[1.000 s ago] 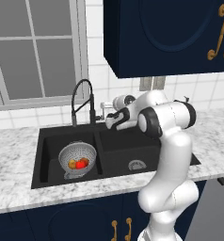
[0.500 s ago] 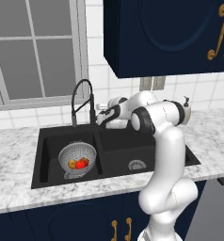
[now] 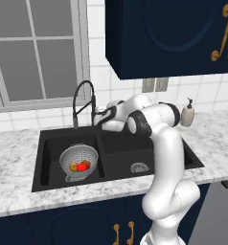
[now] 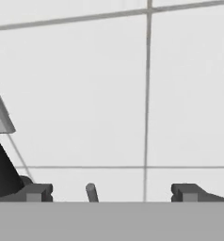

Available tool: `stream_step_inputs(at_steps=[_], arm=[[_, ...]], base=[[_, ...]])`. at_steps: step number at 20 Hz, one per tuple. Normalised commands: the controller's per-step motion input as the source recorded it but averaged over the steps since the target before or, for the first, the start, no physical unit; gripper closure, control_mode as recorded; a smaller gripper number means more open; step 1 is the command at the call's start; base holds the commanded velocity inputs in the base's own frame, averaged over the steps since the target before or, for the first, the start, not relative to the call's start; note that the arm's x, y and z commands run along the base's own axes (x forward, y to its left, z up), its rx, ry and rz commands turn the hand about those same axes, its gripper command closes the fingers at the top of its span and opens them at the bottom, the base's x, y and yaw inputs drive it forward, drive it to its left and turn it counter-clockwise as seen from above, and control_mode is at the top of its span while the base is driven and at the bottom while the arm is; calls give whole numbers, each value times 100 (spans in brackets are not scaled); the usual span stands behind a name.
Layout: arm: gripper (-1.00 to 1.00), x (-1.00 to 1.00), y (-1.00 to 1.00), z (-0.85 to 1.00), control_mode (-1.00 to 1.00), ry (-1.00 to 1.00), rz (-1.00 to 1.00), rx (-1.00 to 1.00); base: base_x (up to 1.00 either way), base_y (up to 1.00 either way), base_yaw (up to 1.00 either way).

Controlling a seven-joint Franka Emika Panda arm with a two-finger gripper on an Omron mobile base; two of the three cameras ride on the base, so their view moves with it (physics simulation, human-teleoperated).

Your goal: Put the colander in the sink, put the apple, peach, apple in the colander, and turn on the sink faucet and pour water over the colander.

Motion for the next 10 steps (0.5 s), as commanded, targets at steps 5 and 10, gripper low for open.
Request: stream_step_inputs(at_steps=[5, 10], arm=[[-100, 16, 0, -15, -100, 0, 0, 0], [-100, 12, 0, -14, -100, 0, 0, 0]], base=[[0, 0, 0], [0, 0, 0]])
